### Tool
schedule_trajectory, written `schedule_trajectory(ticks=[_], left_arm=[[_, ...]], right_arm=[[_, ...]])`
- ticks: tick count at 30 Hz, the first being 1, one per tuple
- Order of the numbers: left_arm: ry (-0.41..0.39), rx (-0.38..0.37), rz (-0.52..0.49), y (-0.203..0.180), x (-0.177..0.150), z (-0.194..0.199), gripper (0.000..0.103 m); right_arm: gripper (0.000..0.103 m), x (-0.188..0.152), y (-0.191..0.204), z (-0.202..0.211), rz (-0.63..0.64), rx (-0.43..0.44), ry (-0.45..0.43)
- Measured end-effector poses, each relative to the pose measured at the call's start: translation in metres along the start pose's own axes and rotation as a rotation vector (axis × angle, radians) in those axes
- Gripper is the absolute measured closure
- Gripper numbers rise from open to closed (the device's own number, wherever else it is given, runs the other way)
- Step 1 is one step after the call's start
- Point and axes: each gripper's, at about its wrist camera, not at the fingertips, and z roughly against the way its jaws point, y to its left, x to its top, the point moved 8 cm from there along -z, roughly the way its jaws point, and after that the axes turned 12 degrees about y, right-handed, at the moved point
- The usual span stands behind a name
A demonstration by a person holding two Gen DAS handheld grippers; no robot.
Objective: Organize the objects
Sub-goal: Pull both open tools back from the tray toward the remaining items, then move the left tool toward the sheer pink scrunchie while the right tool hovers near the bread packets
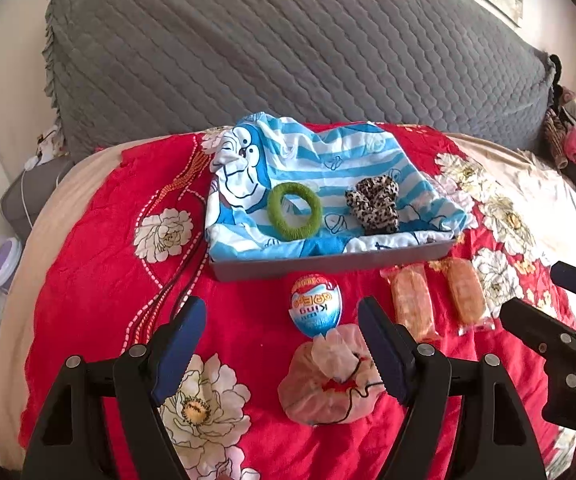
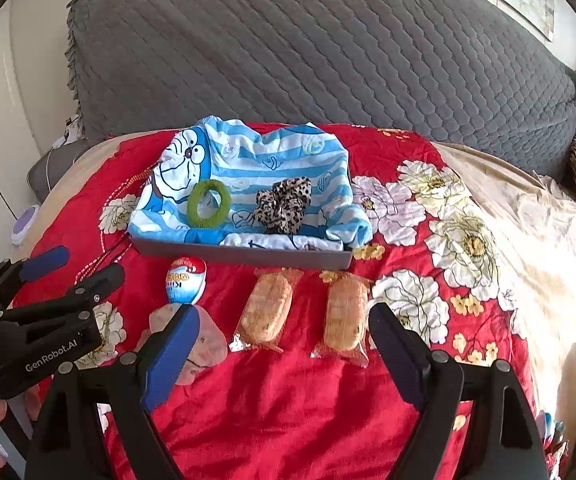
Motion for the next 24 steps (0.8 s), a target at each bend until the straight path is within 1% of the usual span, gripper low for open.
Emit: schedule_trajectory(ticks=[14, 24], left_arm=[[0.02, -0.003, -0.002, -0.005, -0.02, 0.0, 0.024], [0.029, -0.009, -0.006, -0.005, -0.032, -0.006, 0.024]], right_arm=[[0.017, -0.032, -0.005, -0.006, 0.003, -0.019, 0.022], [0.017, -0.041, -0.007, -0.012, 0.002, -0.022, 0.03]])
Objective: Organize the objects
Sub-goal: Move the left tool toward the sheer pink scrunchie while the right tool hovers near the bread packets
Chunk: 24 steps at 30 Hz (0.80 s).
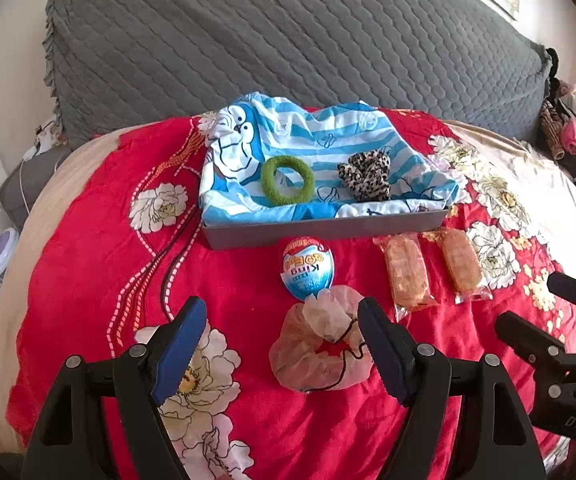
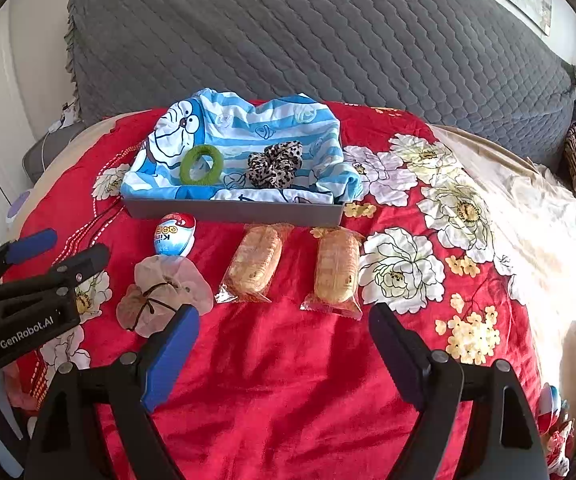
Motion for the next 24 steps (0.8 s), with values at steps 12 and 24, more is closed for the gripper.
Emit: schedule_trajectory(ticks=[12, 24], left_arm=[[0.038, -0.004, -0.018, -0.007, -0.012, -0.024, 0.024], [0.058, 0.0, -0.028, -0.009, -0.018, -0.035, 0.021]], right_arm=[[0.015, -0.005, -0.003, -0.022, -0.007, -0.003, 0.026], [0.002, -0.009, -0.006, -0.032, -0.014, -0.002, 0.042]])
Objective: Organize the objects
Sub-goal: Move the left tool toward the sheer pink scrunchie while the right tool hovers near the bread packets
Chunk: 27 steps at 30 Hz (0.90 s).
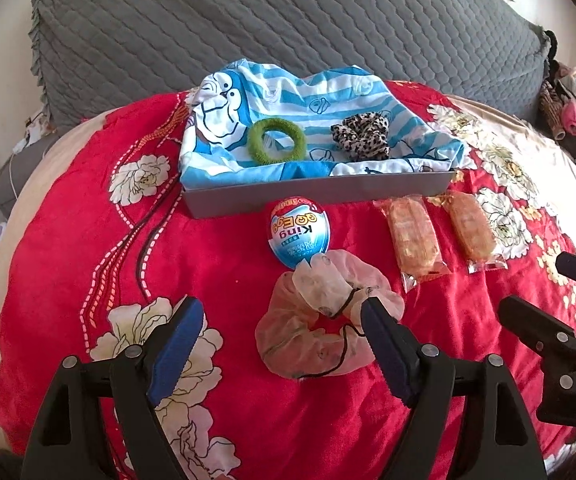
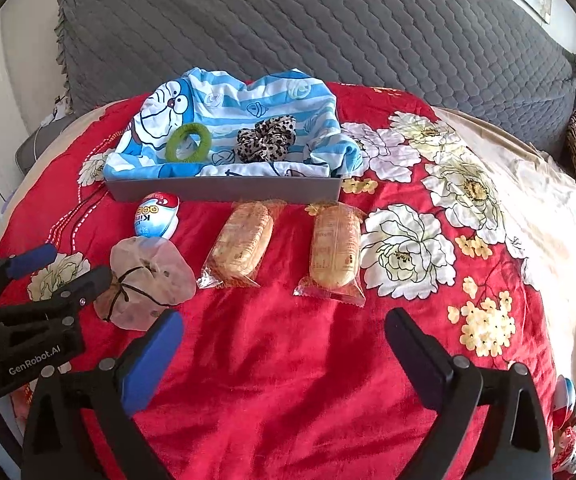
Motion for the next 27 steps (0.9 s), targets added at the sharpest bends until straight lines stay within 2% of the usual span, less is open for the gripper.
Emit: schedule_trajectory(ticks=[27], left_arm=[[0.02, -0.028, -0.004, -0.008, -0.003, -0.014, 0.02]], right_arm=[[0.001, 0.004, -0.01, -0.017, -0.013, -0.009, 0.019]])
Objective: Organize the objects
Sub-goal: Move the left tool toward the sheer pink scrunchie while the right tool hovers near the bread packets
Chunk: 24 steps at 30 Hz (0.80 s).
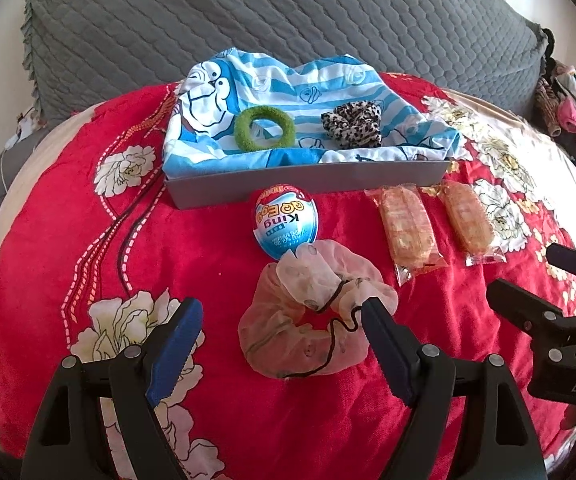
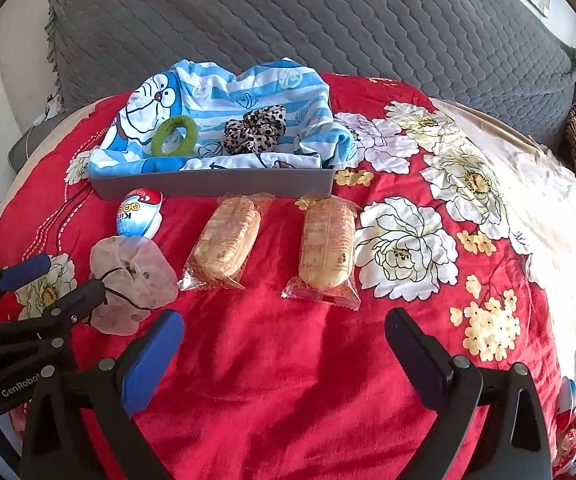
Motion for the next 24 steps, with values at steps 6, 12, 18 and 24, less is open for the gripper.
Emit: schedule_trajectory(ticks=[6, 12, 18, 24], left_arm=[[0.007, -0.004, 0.006, 0.0, 0.0, -0.004, 0.02], [0.016, -0.006, 0.009, 0.001, -0.001, -0.011, 0.02], [0.022, -0.008, 0.005, 0.0, -0.001, -0.017, 0.02], [0.03, -0.013, 0.012, 0.0, -0.001, -0.022, 0.02]], right_arm=[[0.001, 0.002, -0.005, -0.005, -0.009, -0.007, 0.004], [0.002, 0.007, -0.006, -0.01, -0.011, -0.006, 0.005], [0.001, 0.01, -0.008, -0.018, -0.014, -0.008, 0.012], [0.002, 0.011, -0.011, -0.026, -0.027, -0.005, 0.02]])
